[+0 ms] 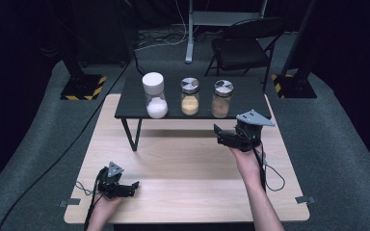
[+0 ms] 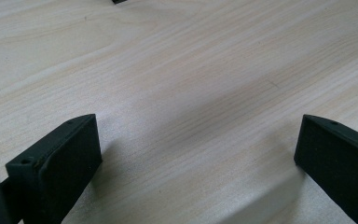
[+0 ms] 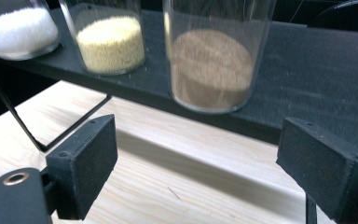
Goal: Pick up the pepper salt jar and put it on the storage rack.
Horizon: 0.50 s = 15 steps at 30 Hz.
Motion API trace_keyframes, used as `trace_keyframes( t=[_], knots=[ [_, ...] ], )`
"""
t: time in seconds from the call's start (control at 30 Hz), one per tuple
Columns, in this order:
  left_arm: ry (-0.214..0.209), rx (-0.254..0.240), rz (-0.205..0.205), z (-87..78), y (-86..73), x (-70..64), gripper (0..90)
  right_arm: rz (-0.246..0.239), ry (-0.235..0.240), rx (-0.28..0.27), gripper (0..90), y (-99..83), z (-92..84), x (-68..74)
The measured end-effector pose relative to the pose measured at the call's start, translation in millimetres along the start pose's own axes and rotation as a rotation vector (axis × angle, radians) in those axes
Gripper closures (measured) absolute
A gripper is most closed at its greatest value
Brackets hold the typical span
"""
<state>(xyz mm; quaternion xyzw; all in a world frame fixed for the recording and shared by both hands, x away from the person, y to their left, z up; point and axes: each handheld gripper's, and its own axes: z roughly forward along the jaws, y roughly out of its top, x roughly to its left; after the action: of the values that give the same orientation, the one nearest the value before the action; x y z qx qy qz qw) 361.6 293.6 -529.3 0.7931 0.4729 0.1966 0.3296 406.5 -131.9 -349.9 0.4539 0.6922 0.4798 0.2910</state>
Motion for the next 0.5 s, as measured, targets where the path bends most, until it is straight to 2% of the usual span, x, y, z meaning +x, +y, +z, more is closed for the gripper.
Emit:
trace_keyframes(
  t=[0.5],
  knots=[
    [0.0,0.0,0.0,0.0,0.0,0.0,0.2,0.027,0.007,0.021,11.0,-34.3,-5.8,-5.2]
  ],
)
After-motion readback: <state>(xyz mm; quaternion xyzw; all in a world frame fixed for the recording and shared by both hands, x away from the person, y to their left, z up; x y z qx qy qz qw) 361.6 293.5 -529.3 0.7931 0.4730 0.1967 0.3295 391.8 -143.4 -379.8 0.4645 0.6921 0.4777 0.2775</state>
